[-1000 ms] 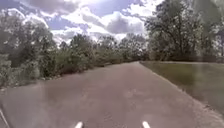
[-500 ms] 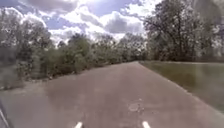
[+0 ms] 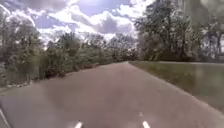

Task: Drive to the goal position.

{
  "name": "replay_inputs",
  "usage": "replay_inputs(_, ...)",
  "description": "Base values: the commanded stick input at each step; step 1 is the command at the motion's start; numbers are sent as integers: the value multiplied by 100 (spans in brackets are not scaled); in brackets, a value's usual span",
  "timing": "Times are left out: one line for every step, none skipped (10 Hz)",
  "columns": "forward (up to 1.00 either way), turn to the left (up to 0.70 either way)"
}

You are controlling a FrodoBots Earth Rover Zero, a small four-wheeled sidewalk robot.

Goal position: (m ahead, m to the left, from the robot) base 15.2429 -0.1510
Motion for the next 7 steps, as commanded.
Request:
replay_inputs(100,0)
replay_inputs(100,0)
replay_inputs(100,0)
replay_inputs(100,0)
replay_inputs(100,0)
replay_inputs(100,0)
replay_inputs(100,0)
